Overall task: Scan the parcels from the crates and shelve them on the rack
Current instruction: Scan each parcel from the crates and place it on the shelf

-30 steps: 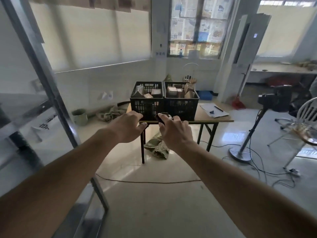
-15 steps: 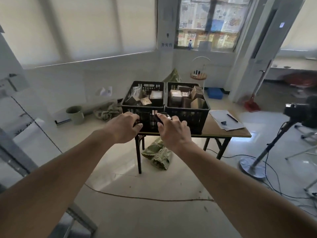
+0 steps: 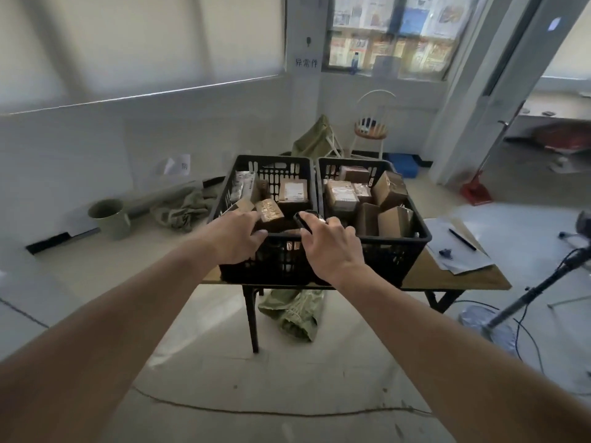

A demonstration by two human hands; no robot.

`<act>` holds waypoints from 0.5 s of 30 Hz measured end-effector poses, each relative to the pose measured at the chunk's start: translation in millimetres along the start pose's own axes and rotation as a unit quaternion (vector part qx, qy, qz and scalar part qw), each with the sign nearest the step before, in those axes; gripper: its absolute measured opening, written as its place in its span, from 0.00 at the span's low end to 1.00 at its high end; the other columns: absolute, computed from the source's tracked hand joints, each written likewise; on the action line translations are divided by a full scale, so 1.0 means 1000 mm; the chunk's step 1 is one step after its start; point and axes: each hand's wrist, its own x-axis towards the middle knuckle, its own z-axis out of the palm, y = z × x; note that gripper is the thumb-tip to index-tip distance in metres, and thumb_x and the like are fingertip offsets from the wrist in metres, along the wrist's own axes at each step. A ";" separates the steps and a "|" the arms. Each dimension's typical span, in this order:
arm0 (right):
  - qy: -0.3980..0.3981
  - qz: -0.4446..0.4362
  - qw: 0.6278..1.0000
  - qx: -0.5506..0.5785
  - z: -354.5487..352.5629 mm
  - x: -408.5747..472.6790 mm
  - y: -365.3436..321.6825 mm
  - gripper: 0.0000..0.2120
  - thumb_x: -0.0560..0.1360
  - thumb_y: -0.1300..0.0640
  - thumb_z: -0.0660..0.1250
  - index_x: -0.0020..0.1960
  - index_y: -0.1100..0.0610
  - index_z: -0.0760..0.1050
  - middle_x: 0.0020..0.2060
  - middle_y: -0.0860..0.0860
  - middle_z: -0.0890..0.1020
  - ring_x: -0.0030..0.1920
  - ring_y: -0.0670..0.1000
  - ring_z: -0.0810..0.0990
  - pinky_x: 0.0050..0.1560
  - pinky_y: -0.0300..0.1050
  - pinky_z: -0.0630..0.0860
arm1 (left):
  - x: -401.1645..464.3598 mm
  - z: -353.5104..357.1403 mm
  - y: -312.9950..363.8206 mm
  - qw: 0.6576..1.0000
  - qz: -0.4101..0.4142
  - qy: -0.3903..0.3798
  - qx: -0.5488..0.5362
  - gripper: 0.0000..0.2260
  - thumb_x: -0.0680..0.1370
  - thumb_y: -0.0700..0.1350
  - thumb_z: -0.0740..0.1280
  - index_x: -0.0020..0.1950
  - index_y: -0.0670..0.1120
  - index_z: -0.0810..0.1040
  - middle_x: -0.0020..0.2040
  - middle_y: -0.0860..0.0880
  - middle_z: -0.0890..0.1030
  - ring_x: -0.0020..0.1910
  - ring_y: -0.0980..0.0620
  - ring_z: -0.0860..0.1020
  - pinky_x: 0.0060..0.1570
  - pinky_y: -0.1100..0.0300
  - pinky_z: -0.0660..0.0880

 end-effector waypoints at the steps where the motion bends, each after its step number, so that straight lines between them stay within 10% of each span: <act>1: -0.003 0.003 1.000 -0.002 0.001 0.015 0.004 0.25 0.88 0.43 0.53 0.84 0.40 0.59 0.70 0.60 0.76 0.62 0.66 0.76 0.62 0.60 0.75 | 0.017 0.001 -0.001 1.000 0.005 -0.006 -0.003 0.19 0.85 0.56 0.62 0.73 0.49 0.74 0.67 0.47 0.77 0.63 0.46 0.77 0.62 0.49 0.76; 10: -0.004 0.006 1.000 -0.011 0.021 0.171 0.060 0.24 0.88 0.43 0.53 0.84 0.39 0.60 0.70 0.60 0.75 0.64 0.66 0.76 0.62 0.60 0.76 | 0.185 0.028 -0.003 1.000 0.012 -0.015 0.021 0.24 0.84 0.58 0.62 0.78 0.49 0.71 0.73 0.47 0.74 0.70 0.43 0.74 0.70 0.43 0.73; 15: -0.010 -0.032 0.999 -0.031 0.042 0.260 0.096 0.24 0.88 0.43 0.53 0.83 0.40 0.60 0.68 0.59 0.77 0.63 0.64 0.78 0.60 0.58 0.75 | 0.265 0.054 -0.002 0.999 -0.003 0.038 0.019 0.23 0.82 0.58 0.63 0.76 0.52 0.73 0.71 0.53 0.76 0.66 0.48 0.78 0.56 0.50 0.77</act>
